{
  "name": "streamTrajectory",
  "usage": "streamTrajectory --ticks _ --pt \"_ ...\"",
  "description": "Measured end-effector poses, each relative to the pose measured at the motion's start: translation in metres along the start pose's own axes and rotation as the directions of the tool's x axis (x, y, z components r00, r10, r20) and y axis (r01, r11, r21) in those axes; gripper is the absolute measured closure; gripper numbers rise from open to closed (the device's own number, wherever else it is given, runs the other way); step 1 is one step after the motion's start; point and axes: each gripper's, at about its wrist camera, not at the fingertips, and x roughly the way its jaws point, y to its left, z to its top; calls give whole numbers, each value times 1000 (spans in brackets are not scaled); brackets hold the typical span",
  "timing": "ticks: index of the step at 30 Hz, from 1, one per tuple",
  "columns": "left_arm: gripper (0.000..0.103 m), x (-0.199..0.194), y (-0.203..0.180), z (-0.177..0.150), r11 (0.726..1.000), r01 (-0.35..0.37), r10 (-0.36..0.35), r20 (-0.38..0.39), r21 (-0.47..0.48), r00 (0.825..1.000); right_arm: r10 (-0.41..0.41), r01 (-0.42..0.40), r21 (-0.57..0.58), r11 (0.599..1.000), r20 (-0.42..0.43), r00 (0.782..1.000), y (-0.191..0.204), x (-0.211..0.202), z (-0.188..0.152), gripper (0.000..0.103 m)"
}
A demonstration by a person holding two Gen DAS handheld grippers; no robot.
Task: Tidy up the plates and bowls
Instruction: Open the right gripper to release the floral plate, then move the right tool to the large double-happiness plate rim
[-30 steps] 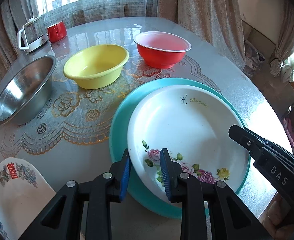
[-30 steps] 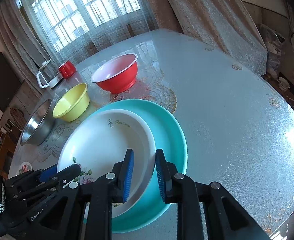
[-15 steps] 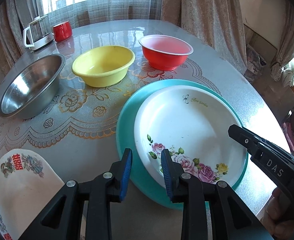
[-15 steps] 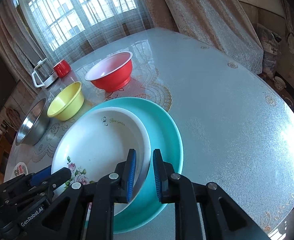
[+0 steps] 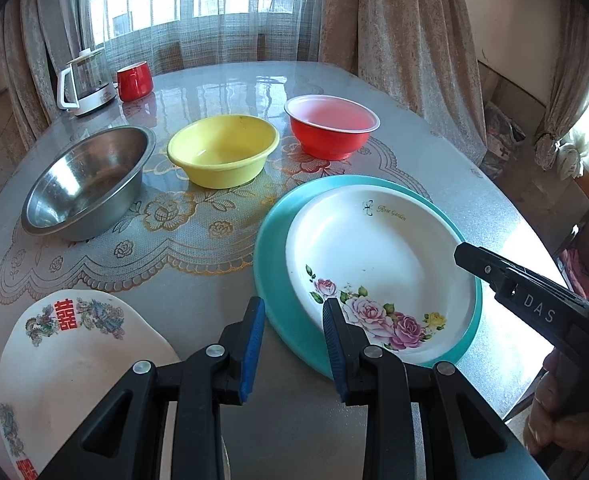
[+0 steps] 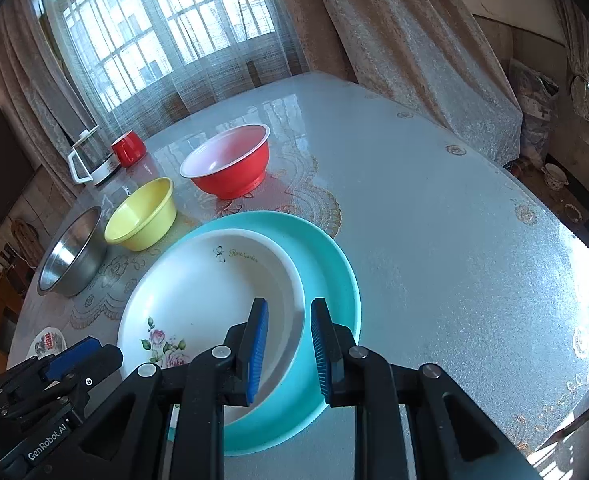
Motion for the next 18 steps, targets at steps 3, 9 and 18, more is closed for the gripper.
streamTrajectory --ticks 3,9,18 --pt "72 -7 2 -3 1000 3 -3 14 5 1000 -18 19 11 1000 -25 1000 -1 5 -2 81" --pt "72 -21 11 -8 1000 22 -21 31 -16 999 -28 28 9 1000 10 1000 2 -3 -4 81" --pt "70 -44 37 -19 998 22 -19 62 -58 998 115 -109 -76 991 75 991 33 -27 -2 69"
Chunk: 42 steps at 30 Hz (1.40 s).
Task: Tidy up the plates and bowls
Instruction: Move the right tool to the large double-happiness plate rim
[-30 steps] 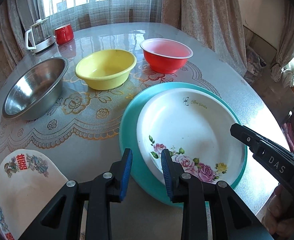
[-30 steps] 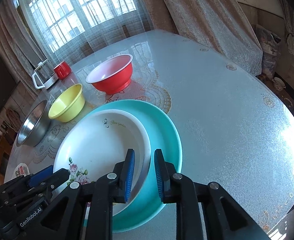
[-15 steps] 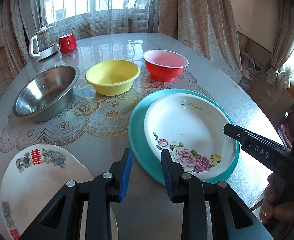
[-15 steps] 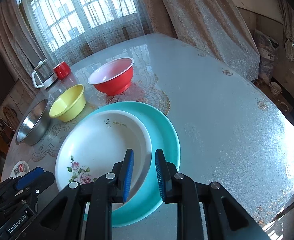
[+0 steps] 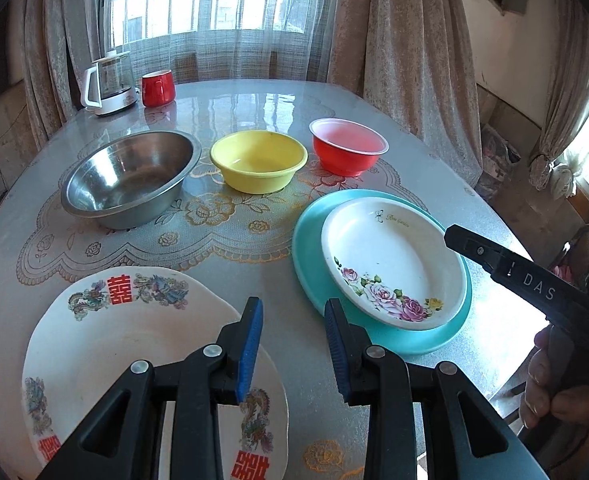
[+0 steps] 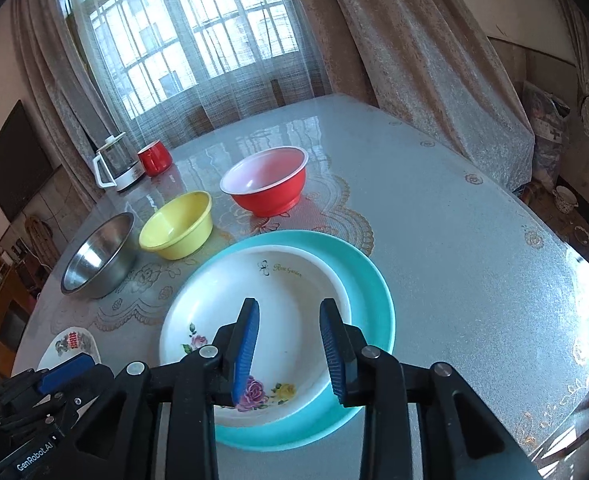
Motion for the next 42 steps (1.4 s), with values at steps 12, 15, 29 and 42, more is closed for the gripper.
streamTrajectory --ticks 12,15,29,42 --pt "70 -39 89 -13 980 -56 67 50 -189 996 348 -368 -117 923 -162 924 79 15 -25 67" --pt "70 -49 110 -19 971 -79 96 67 -226 993 389 -415 -101 904 -206 898 89 23 -33 67" --pt "58 -75 192 -66 934 -81 124 102 -349 987 418 -463 -94 881 -305 856 107 43 -53 67" --pt "66 -46 190 -87 937 13 6 54 -349 999 444 -503 -79 861 -366 818 119 63 -68 74"
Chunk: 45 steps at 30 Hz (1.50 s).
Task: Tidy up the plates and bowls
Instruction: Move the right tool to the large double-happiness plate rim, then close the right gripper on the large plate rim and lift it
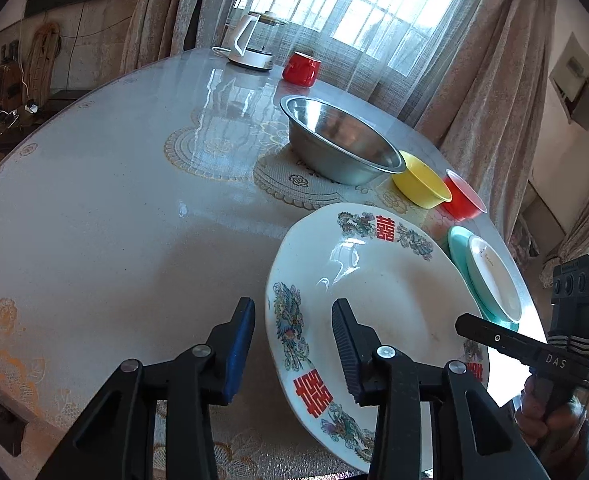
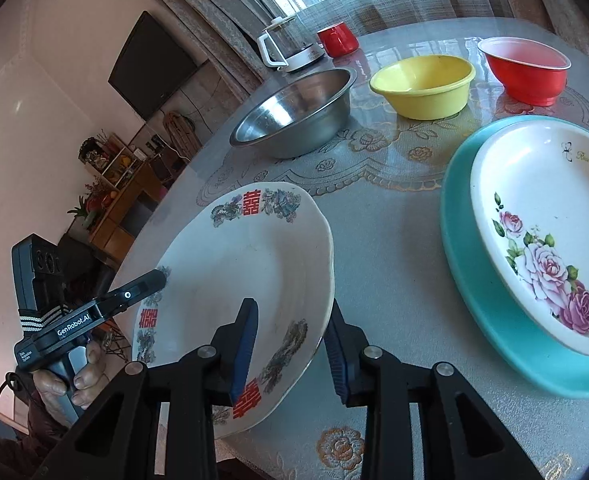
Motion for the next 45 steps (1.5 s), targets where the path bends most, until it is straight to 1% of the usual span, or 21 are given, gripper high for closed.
streamTrajectory --ticks 1,3,5,6,9,12,15,19,24,26,28,32,35,37,39,42,45 --pt "68 2 -1 -1 1000 -1 1 -5 6 1000 0 0 -1 1000 -7 1000 -1 2 -1 74" --pt "68 7 -2 -3 1000 -7 7 -15 15 1000 -4 4 -2 1000 -23 1000 -2 7 -2 76" --pt "69 12 -2 -4 1000 -15 16 -26 16 1000 2 -2 4 1000 -20 1000 -4 8 -3 77" --pt "69 12 -3 -4 1000 -18 18 -18 18 1000 9 -9 14 1000 -22 1000 -5 7 -3 77" --pt "69 14 -2 -3 1000 -22 22 -15 20 1000 53 -52 50 997 -27 998 -13 7 -2 77" --pt "69 17 -4 -2 999 -33 34 -14 30 999 109 -107 106 989 -12 994 -24 6 -4 77" --pt "69 19 -4 1 999 -32 33 -17 28 999 129 -128 102 987 -8 992 -26 5 -5 78" --pt "69 20 -3 0 999 -33 33 2 23 999 103 -102 69 992 -4 995 -21 4 -7 82" --pt "69 20 -6 0 998 -49 48 7 39 999 106 -105 43 994 -20 994 -13 11 -6 89" --pt "69 20 -6 0 998 -49 48 6 44 999 103 -102 42 994 -19 995 -12 13 -4 89" --pt "69 20 -6 0 998 -54 54 3 45 999 117 -116 55 992 -19 993 -15 14 -4 89" --pt "70 21 -9 -2 996 -76 76 7 50 997 119 -118 63 991 -14 993 -15 14 -5 90" --pt "70 21 -14 -2 994 -90 90 4 63 996 109 -108 60 992 -14 994 -13 14 -5 90" --pt "70 22 -13 -1 994 -92 92 -2 55 996 102 -102 60 993 -9 995 -12 14 -5 89" --pt "70 22 -13 0 994 -95 95 -5 52 995 96 -96 51 994 -8 995 -10 14 -5 87" --pt "69 22 -16 -2 990 -124 125 -1 72 992 68 -67 24 997 -14 998 -4 14 -4 87" --pt "69 21 -16 -2 990 -125 125 -8 63 992 57 -56 19 998 -17 998 -2 14 -4 87"
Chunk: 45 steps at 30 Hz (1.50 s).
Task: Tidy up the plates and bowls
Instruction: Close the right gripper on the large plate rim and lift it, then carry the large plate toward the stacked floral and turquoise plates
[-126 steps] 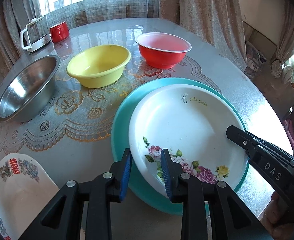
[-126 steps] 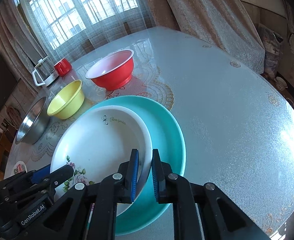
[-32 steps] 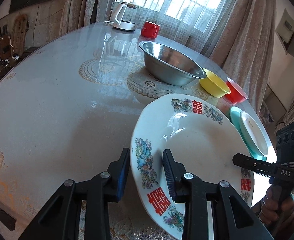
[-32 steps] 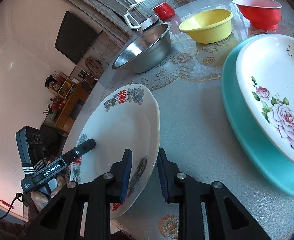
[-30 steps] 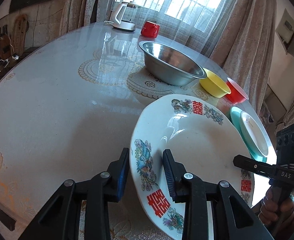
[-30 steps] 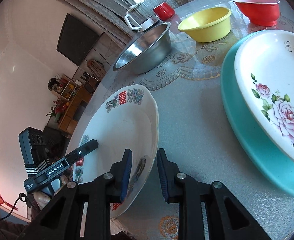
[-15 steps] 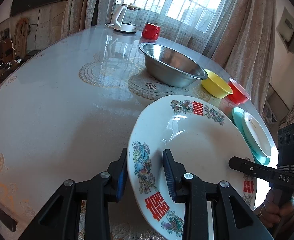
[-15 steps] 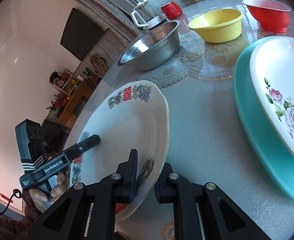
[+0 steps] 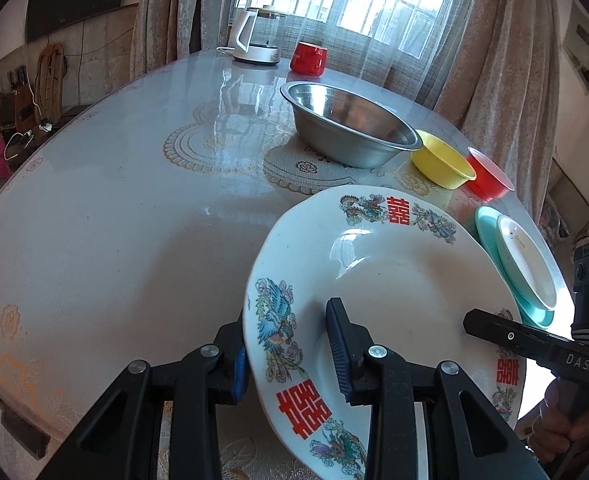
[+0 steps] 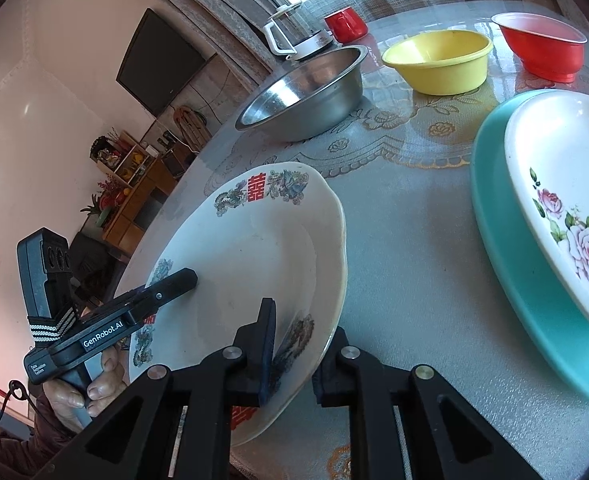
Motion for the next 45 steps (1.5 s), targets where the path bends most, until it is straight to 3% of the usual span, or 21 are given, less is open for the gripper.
streamTrajectory --ticks 10,23,32,37,45 --pt "67 -1 -7 -4 999 -16 16 4 38 1000 -20 20 -3 1000 -8 1000 1 3 5 84" --pt "68 -2 -2 -5 999 35 -35 -2 14 999 -29 29 12 1000 -11 1000 1 4 7 84" --pt "70 -10 -5 -11 999 13 -14 32 41 999 -67 68 -44 997 10 998 11 1 5 84" --pt "72 -20 -7 -11 996 66 -69 59 56 996 -51 51 -15 999 -14 999 3 -1 7 84" --pt "73 -13 -13 -15 993 52 -56 41 109 998 -96 94 -87 992 -19 995 6 0 6 81"
